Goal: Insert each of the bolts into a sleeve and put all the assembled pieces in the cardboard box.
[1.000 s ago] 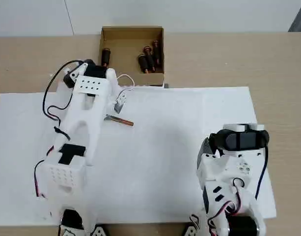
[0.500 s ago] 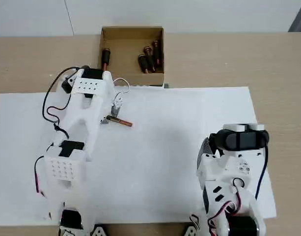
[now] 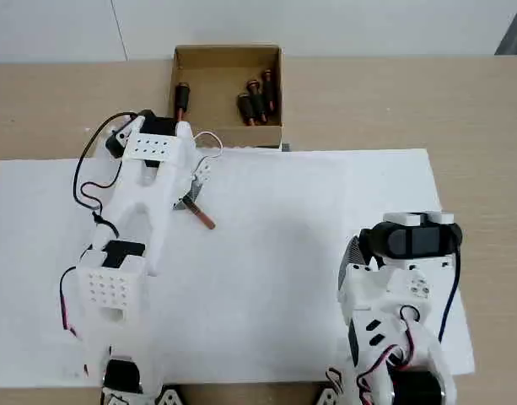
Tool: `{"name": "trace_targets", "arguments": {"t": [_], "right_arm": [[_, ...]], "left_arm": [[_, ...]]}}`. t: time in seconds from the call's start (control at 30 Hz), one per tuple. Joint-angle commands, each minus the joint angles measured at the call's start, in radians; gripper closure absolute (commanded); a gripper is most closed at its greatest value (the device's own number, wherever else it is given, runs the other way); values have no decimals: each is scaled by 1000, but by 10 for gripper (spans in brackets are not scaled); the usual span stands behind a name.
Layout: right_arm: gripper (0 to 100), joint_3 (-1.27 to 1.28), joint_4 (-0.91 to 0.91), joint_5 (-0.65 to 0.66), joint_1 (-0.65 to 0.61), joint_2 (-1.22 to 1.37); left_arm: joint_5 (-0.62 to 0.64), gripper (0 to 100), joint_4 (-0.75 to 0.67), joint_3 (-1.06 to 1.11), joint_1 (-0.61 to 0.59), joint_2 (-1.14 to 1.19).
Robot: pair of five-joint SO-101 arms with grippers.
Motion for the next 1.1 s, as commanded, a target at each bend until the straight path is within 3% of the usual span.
{"name": "trace_targets", "arguments": {"t": [0.0,0.5,0.8,1.07], "right_arm": [[995,-6,-28,5,12,-5],[995,-6,-28,8,5,-4],[995,-6,-28,11,5,-4],[995,21,-28,12,5,-4]], "left_arm": [[2,994,2,-70,-28,-9],[-11,994,249,-645,80,-75],[-166,994,249,-714,104,-250],[-187,994,249,-711,192,-502]]}}
